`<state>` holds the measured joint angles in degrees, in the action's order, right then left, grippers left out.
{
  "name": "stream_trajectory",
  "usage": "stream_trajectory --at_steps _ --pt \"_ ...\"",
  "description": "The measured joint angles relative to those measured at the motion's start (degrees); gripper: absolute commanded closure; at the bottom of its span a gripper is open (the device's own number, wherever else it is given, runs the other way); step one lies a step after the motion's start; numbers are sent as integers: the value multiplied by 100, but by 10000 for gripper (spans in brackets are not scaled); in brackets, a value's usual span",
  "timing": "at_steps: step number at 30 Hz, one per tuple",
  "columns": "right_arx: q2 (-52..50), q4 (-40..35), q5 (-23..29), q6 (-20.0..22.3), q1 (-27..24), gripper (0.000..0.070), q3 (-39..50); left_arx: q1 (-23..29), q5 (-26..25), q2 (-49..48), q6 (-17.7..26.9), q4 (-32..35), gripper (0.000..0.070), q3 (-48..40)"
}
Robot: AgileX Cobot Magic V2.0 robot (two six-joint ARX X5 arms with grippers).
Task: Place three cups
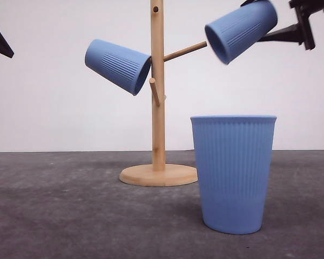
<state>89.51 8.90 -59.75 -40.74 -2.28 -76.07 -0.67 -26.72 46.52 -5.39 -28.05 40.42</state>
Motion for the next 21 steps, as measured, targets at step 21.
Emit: stream_trajectory --at_steps 21 --pt "556 -277 513 328 858 288 -2 0 0 0 0 0 236 0"
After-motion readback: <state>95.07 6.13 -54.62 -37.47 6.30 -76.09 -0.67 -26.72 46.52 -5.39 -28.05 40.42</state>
